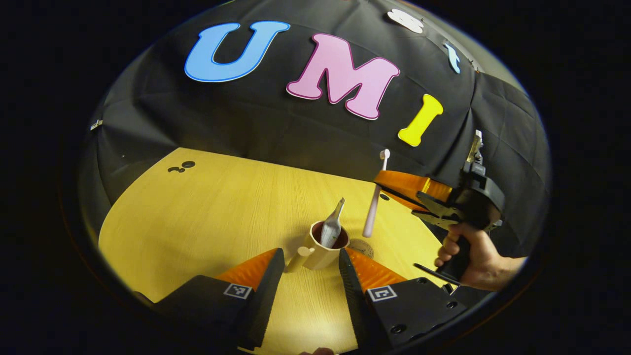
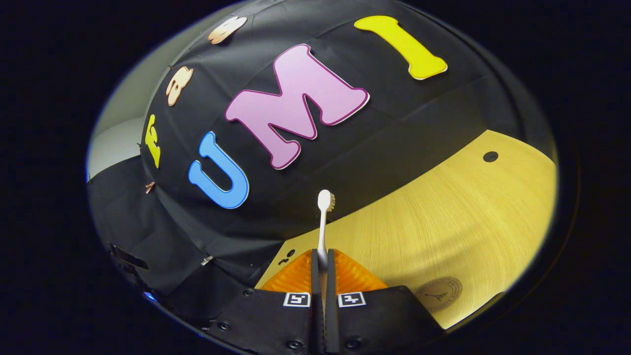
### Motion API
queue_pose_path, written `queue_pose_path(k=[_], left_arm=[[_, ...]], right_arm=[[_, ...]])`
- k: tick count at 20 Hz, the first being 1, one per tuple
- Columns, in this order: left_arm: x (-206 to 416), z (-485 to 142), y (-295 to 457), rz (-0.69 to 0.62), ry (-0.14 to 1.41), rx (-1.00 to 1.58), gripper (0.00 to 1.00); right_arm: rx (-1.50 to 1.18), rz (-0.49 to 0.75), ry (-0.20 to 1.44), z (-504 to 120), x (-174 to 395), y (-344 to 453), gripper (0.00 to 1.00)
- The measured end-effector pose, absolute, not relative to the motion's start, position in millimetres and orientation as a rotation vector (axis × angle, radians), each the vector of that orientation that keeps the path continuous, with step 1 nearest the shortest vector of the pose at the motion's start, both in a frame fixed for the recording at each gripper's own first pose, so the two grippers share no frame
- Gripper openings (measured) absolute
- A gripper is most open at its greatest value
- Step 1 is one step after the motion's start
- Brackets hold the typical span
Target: Put the toothbrush and toothpaste on the desktop into the cup, then pick up the cup and place it on the coaster on the desktop.
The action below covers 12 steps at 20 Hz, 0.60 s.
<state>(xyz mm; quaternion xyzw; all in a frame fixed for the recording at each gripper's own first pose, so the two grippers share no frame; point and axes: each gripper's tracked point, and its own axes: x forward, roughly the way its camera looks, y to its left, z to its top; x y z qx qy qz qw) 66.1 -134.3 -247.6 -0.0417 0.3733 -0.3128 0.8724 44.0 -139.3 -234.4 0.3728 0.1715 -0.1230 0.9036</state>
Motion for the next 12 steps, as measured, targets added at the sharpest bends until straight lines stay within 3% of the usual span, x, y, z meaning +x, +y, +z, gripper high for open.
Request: queue_pose_path(k=[12], left_arm=[[52, -248, -106, -0.631, 0.798, -0.077, 0.70]], right_arm=[[0.700, -0.433, 0.323, -297, 38, -139, 0.06]])
